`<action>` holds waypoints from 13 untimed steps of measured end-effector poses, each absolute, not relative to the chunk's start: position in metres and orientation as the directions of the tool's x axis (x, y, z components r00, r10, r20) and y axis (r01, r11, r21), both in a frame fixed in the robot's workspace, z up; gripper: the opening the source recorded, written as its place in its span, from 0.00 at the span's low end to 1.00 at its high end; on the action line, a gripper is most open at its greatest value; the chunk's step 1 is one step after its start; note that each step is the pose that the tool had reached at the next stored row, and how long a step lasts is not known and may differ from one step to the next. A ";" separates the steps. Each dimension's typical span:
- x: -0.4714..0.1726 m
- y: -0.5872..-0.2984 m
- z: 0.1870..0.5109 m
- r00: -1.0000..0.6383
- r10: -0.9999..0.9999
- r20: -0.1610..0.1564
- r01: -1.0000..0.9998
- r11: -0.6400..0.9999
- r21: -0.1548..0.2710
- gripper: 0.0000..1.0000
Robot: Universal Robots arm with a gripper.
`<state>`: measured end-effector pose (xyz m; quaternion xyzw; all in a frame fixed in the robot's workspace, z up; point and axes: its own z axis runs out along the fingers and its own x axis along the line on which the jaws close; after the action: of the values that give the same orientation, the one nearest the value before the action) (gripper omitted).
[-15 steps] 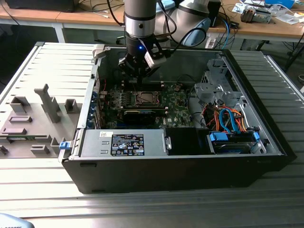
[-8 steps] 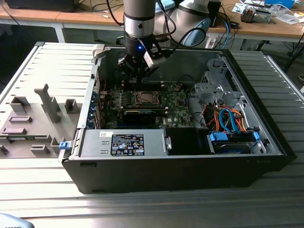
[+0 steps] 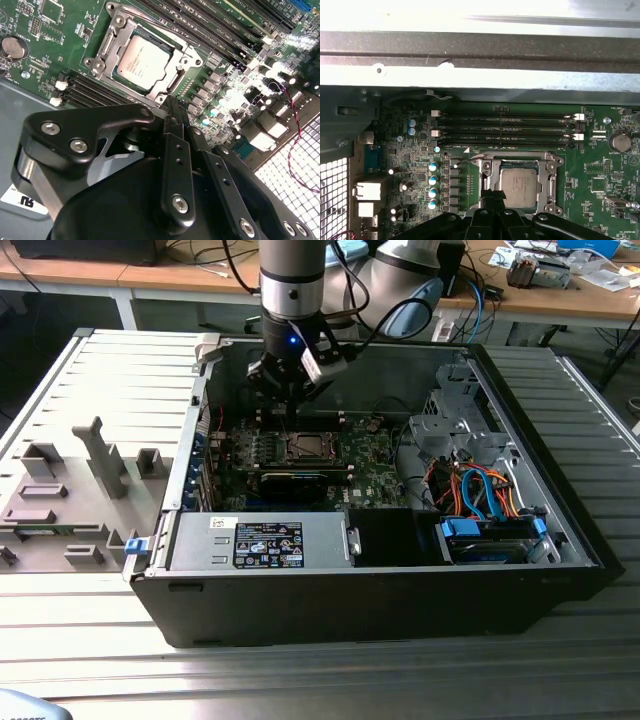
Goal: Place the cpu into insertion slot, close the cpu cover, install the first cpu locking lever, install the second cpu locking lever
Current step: 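Install the first cpu locking lever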
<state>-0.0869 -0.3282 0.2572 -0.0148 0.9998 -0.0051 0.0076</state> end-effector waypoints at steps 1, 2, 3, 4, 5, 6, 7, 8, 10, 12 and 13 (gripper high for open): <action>-0.087 -0.328 0.257 -0.999 -0.030 -0.015 -0.029 1.000 -0.010 0.11; -0.087 -0.328 0.257 -0.999 -0.030 -0.015 -0.029 1.000 -0.010 0.11; -0.087 -0.328 0.257 -0.999 -0.030 -0.015 -0.029 1.000 -0.010 0.11; -0.087 -0.328 0.257 -0.999 -0.030 -0.015 -0.029 1.000 -0.010 0.11; -0.088 -0.328 0.257 -0.999 -0.030 -0.015 -0.029 1.000 -0.010 0.11; -0.088 -0.328 0.257 -0.999 -0.030 -0.015 -0.029 1.000 -0.011 0.11; -0.088 -0.328 0.257 -0.999 -0.030 -0.015 -0.029 1.000 -0.010 0.11; -0.088 -0.328 0.257 -0.999 -0.030 -0.015 -0.029 1.000 -0.010 0.11; -0.089 -0.328 0.257 -0.999 -0.030 -0.015 -0.029 1.000 -0.010 0.11; -0.089 -0.327 0.257 -0.999 -0.030 -0.015 -0.029 1.000 -0.010 0.11; -0.089 -0.327 0.257 -0.999 -0.030 -0.015 -0.029 1.000 -0.010 0.11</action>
<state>-0.0890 -0.3273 0.2569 -0.0148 0.9998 -0.0051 0.0076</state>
